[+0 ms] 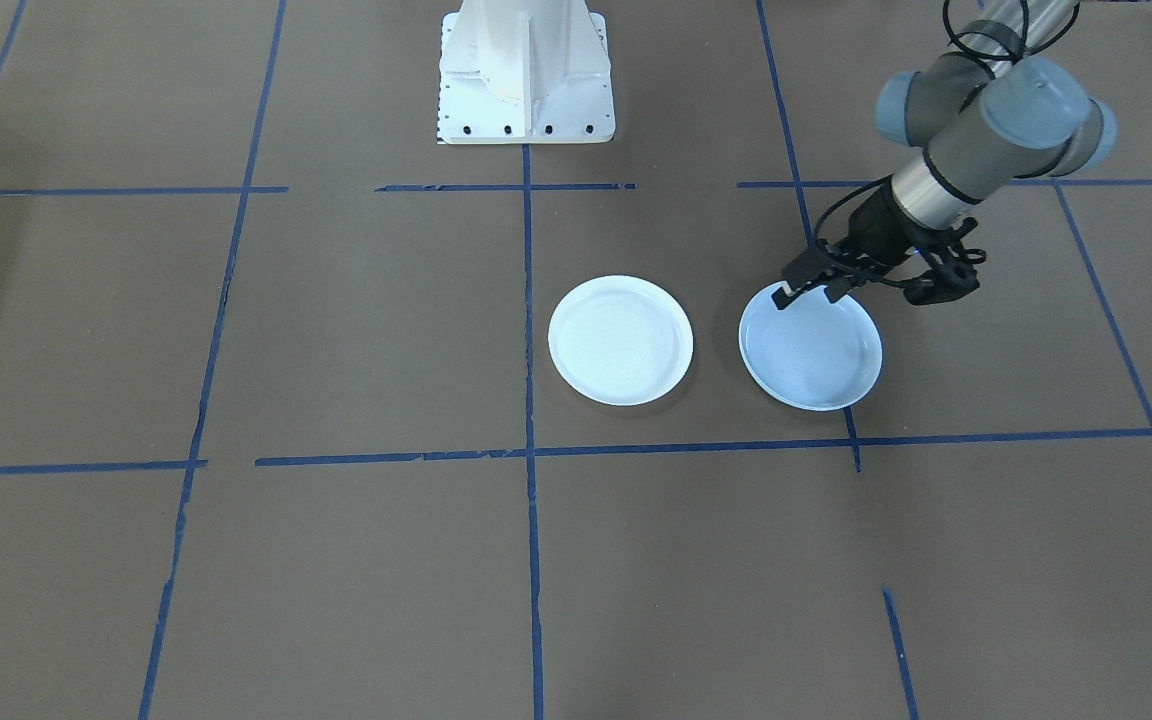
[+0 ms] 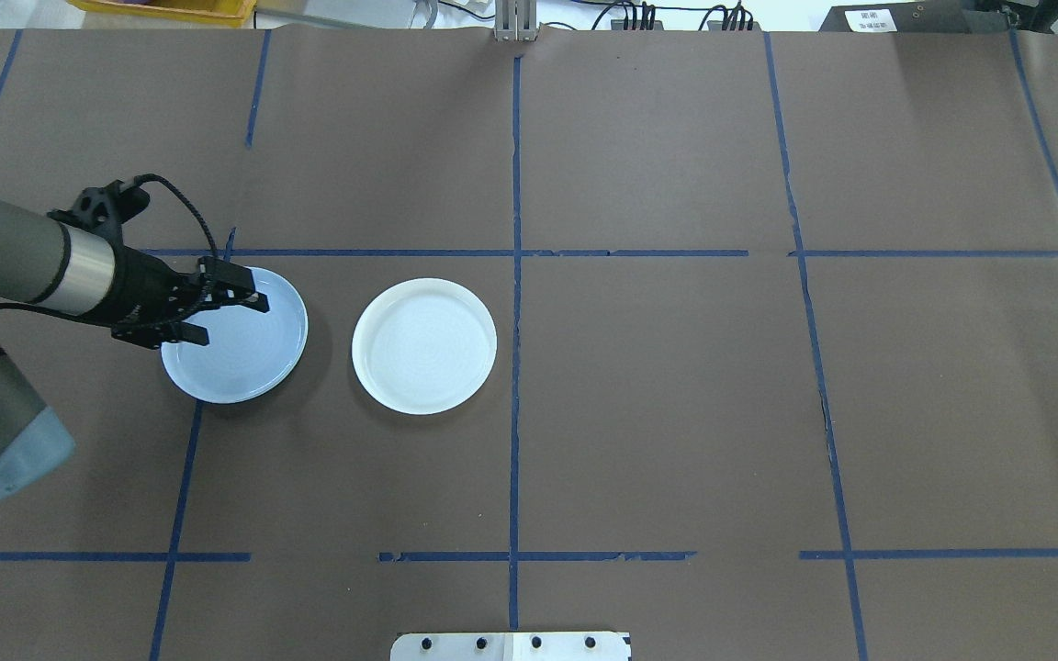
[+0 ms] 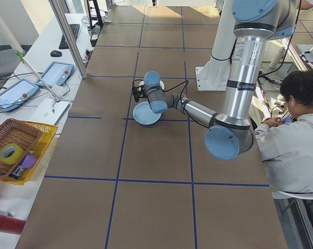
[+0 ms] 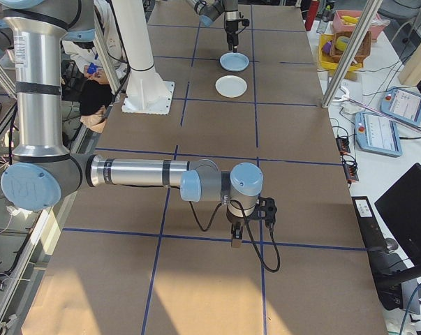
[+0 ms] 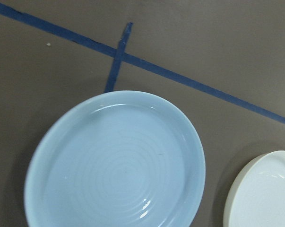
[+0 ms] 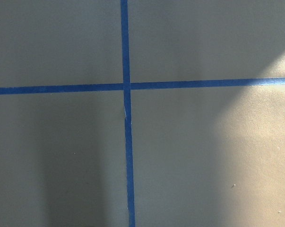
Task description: Stack plate in center
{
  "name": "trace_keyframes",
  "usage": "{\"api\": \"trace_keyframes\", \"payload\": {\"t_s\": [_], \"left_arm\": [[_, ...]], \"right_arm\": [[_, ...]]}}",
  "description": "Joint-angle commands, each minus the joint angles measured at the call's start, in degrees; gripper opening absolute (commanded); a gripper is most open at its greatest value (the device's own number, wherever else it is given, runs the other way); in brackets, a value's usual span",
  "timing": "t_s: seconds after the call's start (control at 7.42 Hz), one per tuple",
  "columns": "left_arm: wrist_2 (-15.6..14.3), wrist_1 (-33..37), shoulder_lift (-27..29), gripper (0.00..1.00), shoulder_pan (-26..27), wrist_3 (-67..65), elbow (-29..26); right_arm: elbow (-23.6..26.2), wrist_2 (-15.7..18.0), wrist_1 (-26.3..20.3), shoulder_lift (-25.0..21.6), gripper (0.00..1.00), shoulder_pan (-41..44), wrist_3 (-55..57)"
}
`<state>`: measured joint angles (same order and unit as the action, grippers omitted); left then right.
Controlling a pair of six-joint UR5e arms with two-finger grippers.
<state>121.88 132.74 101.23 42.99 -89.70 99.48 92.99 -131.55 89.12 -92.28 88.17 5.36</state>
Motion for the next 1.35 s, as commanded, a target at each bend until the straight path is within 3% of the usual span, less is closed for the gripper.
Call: {"api": "trace_keyframes", "payload": {"t_s": [0.0, 0.13, 0.54, 0.67, 0.81, 0.94, 1.21], "left_arm": [[-7.68, -7.03, 5.62, 1.0, -7.1, -6.59, 0.19], [-11.63, -7.23, 7.12, 1.0, -9.57, -6.89, -0.86], [-13.33, -7.23, 9.41, 0.98, -12.66, -9.26, -4.1], [-13.34, -7.23, 9.6, 0.92, -12.75, -9.44, -4.47], [-13.25, -7.23, 9.6, 0.67, -12.75, -9.35, -4.47], [-13.25, -7.23, 9.6, 0.52, -12.84, -8.83, -4.56], [-12.99, -7.15, 9.6, 0.52, -12.84, -8.74, -4.56]], "right_arm": [[0.0, -0.02, 0.0, 0.0, 1.0, 0.07, 0.0], [0.0, -0.02, 0.0, 0.0, 1.0, -0.01, 0.0], [0.0, -0.02, 0.0, 0.0, 1.0, -0.02, 0.0], [0.0, -0.02, 0.0, 0.0, 1.0, -0.02, 0.0], [0.0, 0.06, 0.0, 0.0, 1.0, -0.02, -0.09], [0.0, -0.02, 0.0, 0.0, 1.0, -0.02, 0.0], [0.0, -0.02, 0.0, 0.0, 1.0, 0.07, -0.09]]}}
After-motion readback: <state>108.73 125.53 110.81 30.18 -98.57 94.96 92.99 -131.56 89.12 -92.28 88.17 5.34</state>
